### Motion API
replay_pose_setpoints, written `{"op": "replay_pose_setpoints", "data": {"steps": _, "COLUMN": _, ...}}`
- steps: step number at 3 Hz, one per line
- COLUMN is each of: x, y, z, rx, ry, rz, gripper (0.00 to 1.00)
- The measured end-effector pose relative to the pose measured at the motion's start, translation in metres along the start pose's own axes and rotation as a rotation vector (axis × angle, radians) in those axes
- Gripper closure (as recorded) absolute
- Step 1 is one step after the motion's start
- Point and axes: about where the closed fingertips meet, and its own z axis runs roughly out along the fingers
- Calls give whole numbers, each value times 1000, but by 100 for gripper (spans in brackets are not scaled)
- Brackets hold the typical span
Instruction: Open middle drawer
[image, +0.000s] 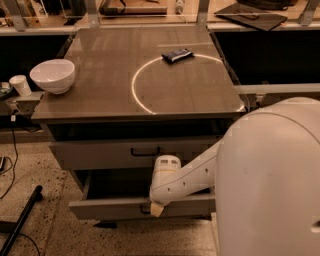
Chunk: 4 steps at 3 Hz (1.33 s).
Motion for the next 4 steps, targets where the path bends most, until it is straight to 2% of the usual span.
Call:
{"op": "replay_pose_setpoints", "data": {"steps": 1, "x": 5, "y": 6, "z": -13, "rx": 9, "ry": -12, "rz": -7, "gripper": 100}}
{"op": "replay_pose_setpoints", "data": {"steps": 2, "x": 5, "y": 6, "z": -13, "rx": 9, "ry": -12, "rz": -7, "gripper": 81}}
{"op": "replay_pose_setpoints", "data": {"steps": 3, "x": 7, "y": 5, "z": -24, "rx": 27, "ry": -19, "rz": -6, "gripper": 50}}
{"op": "replay_pose_setpoints", "data": {"steps": 4, "x": 10, "y": 5, "z": -60, "rx": 79, "ry": -42, "rz": -4, "gripper": 27}}
